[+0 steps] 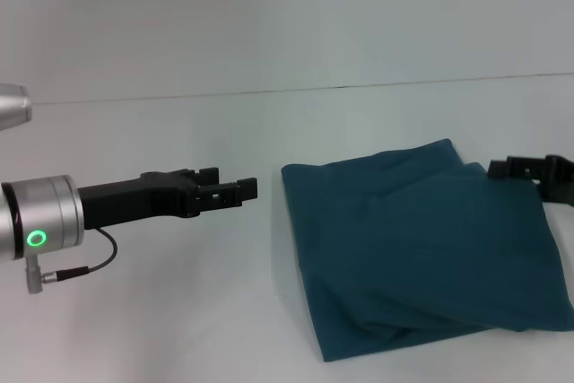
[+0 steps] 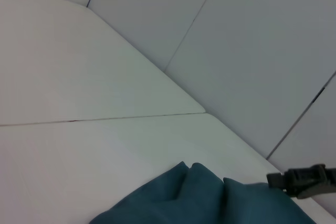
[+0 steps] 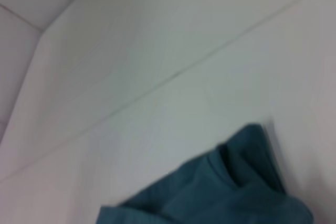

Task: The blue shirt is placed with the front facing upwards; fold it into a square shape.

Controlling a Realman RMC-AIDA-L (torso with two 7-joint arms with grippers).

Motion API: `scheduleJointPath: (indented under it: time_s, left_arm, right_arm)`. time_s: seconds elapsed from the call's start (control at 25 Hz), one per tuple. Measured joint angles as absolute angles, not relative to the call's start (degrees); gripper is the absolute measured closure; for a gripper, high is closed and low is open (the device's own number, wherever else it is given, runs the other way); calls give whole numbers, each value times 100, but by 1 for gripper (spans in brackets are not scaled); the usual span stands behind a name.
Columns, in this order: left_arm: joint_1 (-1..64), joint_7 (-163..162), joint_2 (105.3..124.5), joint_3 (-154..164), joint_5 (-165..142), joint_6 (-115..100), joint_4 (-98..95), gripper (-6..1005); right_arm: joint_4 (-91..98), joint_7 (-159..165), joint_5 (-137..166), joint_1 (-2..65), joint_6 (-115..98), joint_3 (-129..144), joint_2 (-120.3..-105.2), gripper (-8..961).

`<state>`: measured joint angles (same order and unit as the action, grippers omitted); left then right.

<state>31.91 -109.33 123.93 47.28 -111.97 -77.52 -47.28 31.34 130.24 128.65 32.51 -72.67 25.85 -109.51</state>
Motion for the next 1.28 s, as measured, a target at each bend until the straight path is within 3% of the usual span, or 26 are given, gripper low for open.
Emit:
scheduleJointPath:
  time_s: [0.84, 1.04, 1.16, 1.28]
  left_arm:
    - [3208, -10878, 12384, 4712, -11197, -7673, -4597, 111]
    - [3208, -10868, 12384, 4709, -11197, -7665, -4587, 111]
    - [3211, -10869, 12383, 4709, -11191, -7664, -4587, 111]
    - [3211, -10887, 12383, 4716, -11174, -7664, -4581, 111]
  right_arm:
    - [3103, 12731, 12628, 3482, -6593, 2672, -11211, 471]
    - [3160, 12500, 12425, 3481, -6586, 2690, -11243, 685]
    - [3185, 12375, 12262, 3481, -6709, 2691, -11231, 917]
    - [3277, 12293, 12195, 3479, -6864, 2673, -11207, 927]
